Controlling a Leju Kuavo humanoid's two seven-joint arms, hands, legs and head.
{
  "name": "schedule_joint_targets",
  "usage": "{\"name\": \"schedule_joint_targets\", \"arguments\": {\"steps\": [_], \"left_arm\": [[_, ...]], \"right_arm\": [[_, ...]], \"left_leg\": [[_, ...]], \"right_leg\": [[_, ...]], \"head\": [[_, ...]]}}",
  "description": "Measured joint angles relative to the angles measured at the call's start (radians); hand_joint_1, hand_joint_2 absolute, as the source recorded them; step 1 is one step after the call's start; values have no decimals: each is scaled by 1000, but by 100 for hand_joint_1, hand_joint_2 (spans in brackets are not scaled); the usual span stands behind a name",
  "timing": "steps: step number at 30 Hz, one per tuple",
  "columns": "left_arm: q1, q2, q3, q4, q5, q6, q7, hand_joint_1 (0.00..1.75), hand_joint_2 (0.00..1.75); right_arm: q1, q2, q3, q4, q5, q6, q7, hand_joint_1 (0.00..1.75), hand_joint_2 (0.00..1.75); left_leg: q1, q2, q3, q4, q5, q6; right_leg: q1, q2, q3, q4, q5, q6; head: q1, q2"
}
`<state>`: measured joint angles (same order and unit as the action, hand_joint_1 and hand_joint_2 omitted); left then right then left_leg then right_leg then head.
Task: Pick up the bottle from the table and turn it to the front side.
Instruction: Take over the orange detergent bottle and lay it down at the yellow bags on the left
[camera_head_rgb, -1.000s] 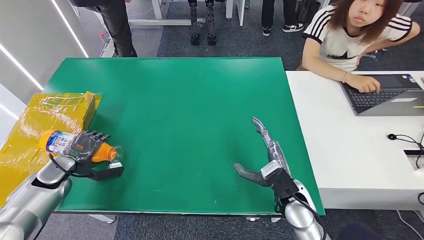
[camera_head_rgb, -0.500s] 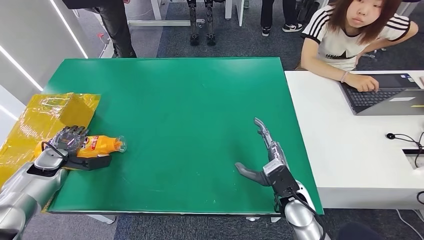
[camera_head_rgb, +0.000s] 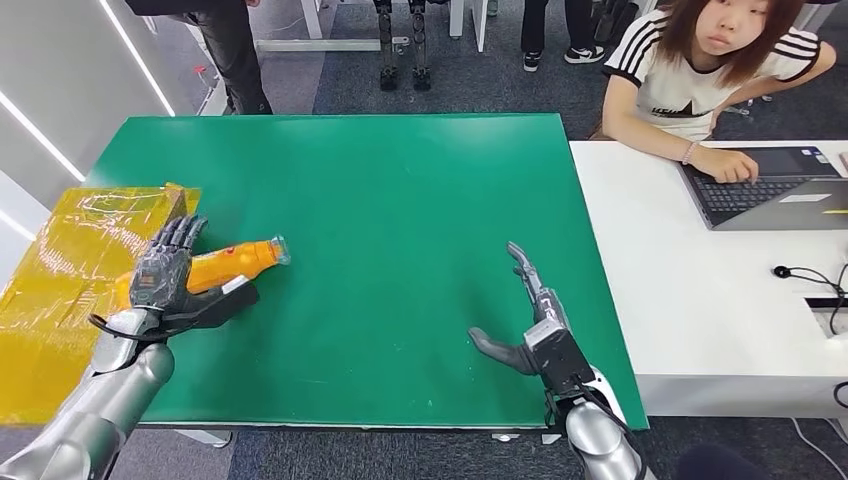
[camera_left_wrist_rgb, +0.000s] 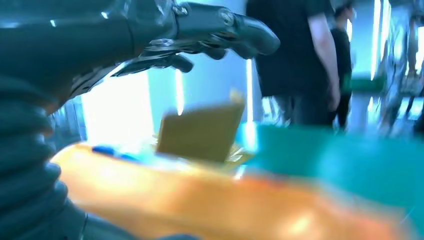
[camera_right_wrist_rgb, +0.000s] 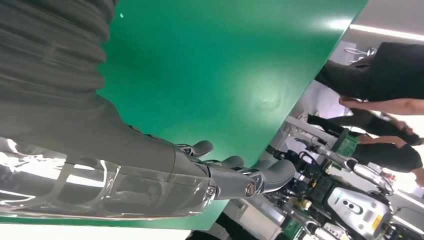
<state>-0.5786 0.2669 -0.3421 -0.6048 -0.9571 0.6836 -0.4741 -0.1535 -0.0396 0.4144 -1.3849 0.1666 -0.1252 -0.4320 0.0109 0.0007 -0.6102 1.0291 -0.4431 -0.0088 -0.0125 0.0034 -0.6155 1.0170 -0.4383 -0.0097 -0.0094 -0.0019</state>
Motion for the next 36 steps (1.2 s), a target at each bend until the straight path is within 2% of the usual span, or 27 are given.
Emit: {"name": "schedule_joint_targets", "arguments": {"steps": [7,9,11,13,17,21,23,29,36], "left_arm": [[40,-107,119,-287,74,13,-171,0,175],[40,-143,138,-356,171,9,-203,0,175],[38,-173,135,-408,295,-2,-202,0,175],[37,-199,116,-452,413,-40,-188,0,175],[44,-267,41,-537,651,-208,-159,0,175],[94,-345,-79,-629,835,-319,-133,0,175],[128,-368,-123,-663,903,-351,-135,0,175],[269,-389,-173,-741,1029,-371,-160,0,175],[456,-371,-110,-815,1012,-326,-199,0,175]], "right_arm": [[-5,3,22,33,-13,-8,-21,0,175],[-4,6,26,42,-18,-17,-29,0,175],[-4,10,30,50,-23,-25,-34,0,175],[-5,13,33,56,-32,-32,-37,0,175],[-8,18,34,65,-67,-50,-53,0,175],[16,25,25,35,-83,-68,-69,0,175],[45,28,14,6,-83,-79,-79,0,175],[167,40,-15,-112,-88,-116,-126,0,175],[299,61,-35,-250,-142,-147,-144,0,175]], "left_leg": [[0,-3,-2,1,0,0],[0,-3,-2,1,0,0],[0,-3,-2,1,0,0],[0,-3,-2,1,0,0],[0,-5,-2,1,0,0],[0,-4,-3,1,-2,2],[-1,-4,-3,1,-3,4],[0,-4,-2,0,-6,4],[0,-3,-2,-1,-8,2]], "right_leg": [[0,-3,0,0,0,0],[0,-3,-1,0,0,0],[0,-3,-1,0,0,0],[0,-3,-1,0,0,0],[0,-5,0,0,0,0],[0,-4,0,-1,-1,1],[-1,-4,0,-2,-1,2],[-1,-4,0,-2,-5,2],[0,-4,0,-1,-8,1]], "head": [[0,0],[0,0],[0,0],[0,0],[0,0],[0,0],[0,0],[0,0],[0,0]]}}
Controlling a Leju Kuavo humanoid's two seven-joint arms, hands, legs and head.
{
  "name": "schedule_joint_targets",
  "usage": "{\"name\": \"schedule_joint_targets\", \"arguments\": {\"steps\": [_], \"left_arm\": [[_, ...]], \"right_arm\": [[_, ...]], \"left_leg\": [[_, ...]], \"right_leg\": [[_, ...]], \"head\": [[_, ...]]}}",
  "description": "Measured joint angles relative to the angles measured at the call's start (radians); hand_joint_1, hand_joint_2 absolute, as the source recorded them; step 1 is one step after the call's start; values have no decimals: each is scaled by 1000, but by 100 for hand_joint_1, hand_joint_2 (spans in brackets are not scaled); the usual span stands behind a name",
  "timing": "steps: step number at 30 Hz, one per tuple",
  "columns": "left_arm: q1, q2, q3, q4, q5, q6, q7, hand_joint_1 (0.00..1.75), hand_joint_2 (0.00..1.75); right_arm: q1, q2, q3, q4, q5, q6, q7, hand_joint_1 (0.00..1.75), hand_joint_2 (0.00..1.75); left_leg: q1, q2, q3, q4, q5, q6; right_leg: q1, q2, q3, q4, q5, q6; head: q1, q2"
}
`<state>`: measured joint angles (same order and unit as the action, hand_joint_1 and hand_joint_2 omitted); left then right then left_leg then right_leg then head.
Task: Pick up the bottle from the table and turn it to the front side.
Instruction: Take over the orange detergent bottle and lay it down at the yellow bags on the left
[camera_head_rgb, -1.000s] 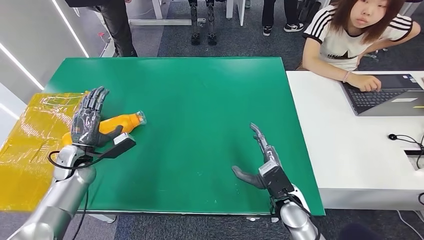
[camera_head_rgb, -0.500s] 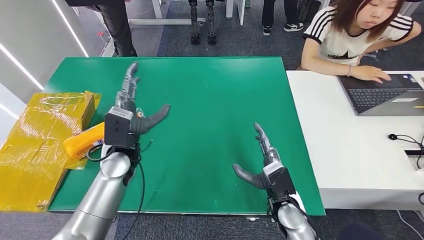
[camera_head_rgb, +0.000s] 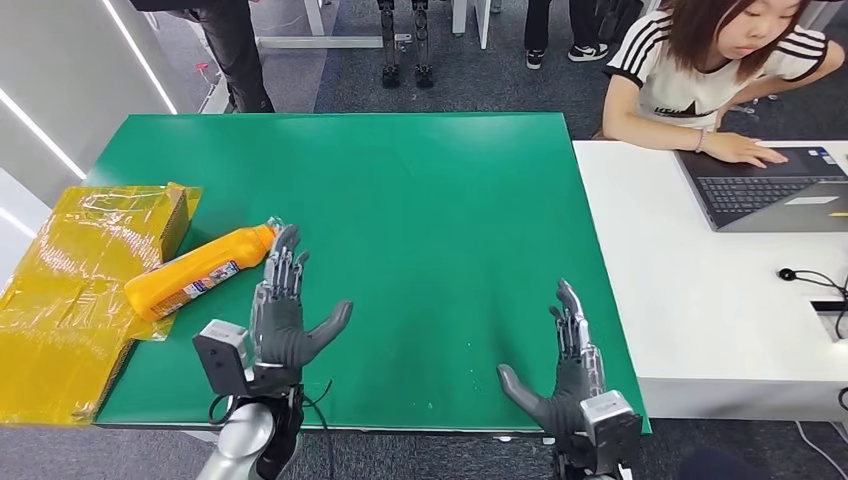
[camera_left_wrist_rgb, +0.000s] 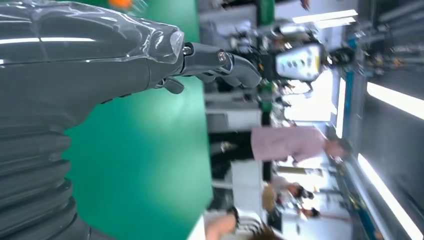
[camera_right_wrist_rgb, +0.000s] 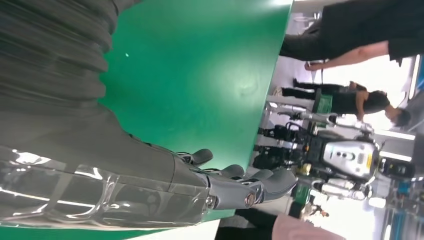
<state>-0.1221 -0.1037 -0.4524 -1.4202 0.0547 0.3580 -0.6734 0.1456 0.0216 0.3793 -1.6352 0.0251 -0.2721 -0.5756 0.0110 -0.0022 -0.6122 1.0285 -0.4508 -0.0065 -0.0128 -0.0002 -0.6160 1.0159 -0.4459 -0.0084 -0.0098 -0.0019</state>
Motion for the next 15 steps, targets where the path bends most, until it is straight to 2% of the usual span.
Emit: {"name": "schedule_joint_targets", "arguments": {"steps": [7,15], "left_arm": [[97,19,65,-65,-30,-4,-11,0,175],[102,18,67,-71,-32,-7,-18,0,175]], "right_arm": [[68,12,-3,-68,-25,-30,0,0,175],[87,40,-19,-125,5,-40,14,0,175]], "left_leg": [[0,0,0,0,-1,0],[0,0,1,0,-1,0]], "right_leg": [[0,0,0,0,0,0],[0,0,1,0,0,0]], "head": [[0,0],[0,0]]}}
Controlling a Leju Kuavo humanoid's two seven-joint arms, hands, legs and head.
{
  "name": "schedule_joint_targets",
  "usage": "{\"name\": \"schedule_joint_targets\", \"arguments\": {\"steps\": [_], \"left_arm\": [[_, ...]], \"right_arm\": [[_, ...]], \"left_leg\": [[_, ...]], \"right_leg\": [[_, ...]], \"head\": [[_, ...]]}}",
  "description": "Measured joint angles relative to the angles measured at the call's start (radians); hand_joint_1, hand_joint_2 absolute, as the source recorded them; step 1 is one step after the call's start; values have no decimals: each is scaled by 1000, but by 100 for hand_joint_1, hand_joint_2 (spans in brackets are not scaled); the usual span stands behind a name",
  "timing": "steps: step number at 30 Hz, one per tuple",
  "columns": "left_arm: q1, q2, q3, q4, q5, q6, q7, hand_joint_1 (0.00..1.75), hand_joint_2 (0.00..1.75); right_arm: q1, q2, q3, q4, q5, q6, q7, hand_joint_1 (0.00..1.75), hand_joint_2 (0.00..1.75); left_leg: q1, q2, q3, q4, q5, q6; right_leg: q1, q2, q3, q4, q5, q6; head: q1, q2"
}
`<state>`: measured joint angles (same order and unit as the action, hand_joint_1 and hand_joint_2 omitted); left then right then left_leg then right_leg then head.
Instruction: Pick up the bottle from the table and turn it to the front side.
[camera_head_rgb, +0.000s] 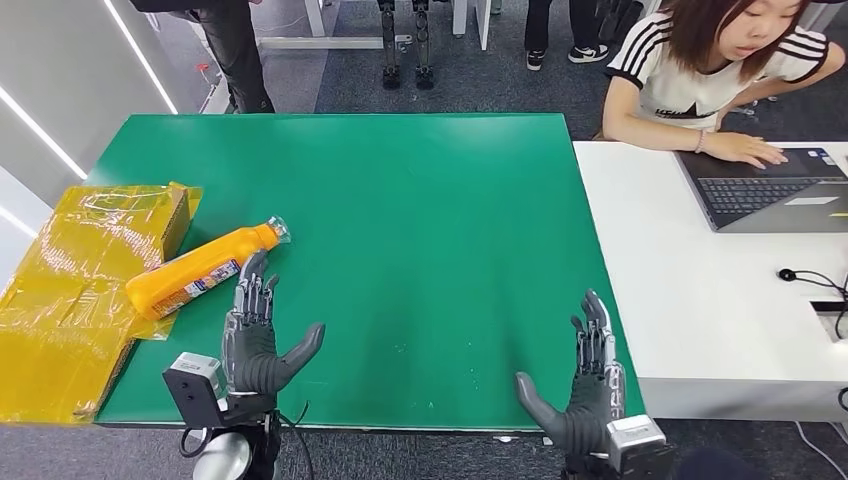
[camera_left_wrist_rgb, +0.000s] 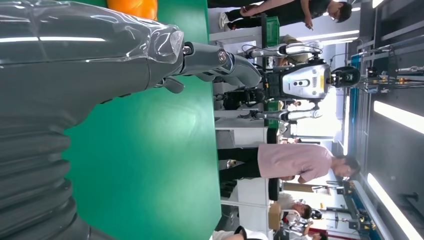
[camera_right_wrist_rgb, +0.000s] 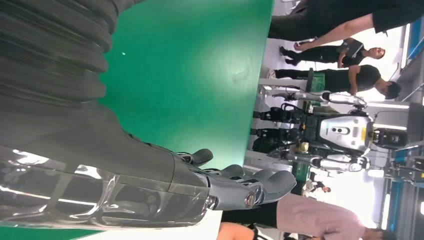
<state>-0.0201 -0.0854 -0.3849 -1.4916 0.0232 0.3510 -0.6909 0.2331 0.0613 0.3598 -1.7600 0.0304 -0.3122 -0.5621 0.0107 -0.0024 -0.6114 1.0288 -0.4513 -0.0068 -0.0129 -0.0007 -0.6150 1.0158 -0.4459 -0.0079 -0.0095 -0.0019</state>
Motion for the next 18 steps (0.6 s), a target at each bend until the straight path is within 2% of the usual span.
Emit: {"name": "schedule_joint_targets", "arguments": {"steps": [7,18], "left_arm": [[-10,-8,0,0,-3,-6,6,0,175],[-36,-22,0,0,-21,-33,23,0,175]], "right_arm": [[2,17,-13,-20,18,19,9,0,175],[-4,89,-77,-61,75,83,50,0,175]], "left_leg": [[0,0,0,0,0,0],[0,0,0,0,0,0]], "right_leg": [[0,0,0,0,0,0],[0,0,0,0,0,0]], "head": [[0,0],[0,0]]}}
